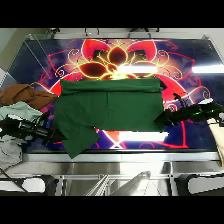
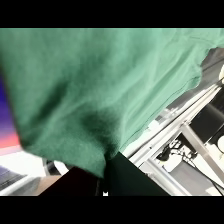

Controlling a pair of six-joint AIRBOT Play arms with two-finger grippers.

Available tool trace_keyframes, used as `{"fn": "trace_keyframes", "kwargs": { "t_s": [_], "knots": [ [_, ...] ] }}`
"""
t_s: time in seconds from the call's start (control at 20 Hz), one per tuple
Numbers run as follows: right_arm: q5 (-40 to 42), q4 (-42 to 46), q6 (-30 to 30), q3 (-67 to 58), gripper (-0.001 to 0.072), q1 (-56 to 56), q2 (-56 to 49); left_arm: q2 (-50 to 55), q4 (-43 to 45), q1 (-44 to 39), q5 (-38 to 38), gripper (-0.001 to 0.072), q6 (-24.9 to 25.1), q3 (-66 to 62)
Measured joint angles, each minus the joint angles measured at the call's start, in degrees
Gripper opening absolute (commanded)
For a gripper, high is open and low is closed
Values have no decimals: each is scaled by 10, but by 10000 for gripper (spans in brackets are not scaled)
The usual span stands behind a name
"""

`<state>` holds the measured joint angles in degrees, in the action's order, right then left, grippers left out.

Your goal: Fold the shirts.

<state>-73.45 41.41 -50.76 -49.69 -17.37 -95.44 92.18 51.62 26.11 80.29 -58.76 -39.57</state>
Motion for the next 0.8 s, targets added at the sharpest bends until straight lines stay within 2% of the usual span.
{"fn": "trace_keyframes", "kwargs": {
  "t_s": [0.05,0.1,0.3,0.55,0.75,0.8],
  "knots": [
    [-2,0,0,0,207,-2,0,-1,-10,0,0,22,4,2],
    [-3,4,0,0,26,-5,0,-1,-21,1,0,22,9,4],
    [-23,19,2,1,24,-17,0,-3,-52,1,-3,22,24,7],
    [-87,35,-2,1,23,-54,14,-3,-70,12,7,20,34,8],
    [-117,42,-17,1,24,-99,42,-13,-95,22,64,19,38,18],
    [-120,43,-21,1,24,-109,50,-28,-134,22,88,19,43,23]
  ]
}}
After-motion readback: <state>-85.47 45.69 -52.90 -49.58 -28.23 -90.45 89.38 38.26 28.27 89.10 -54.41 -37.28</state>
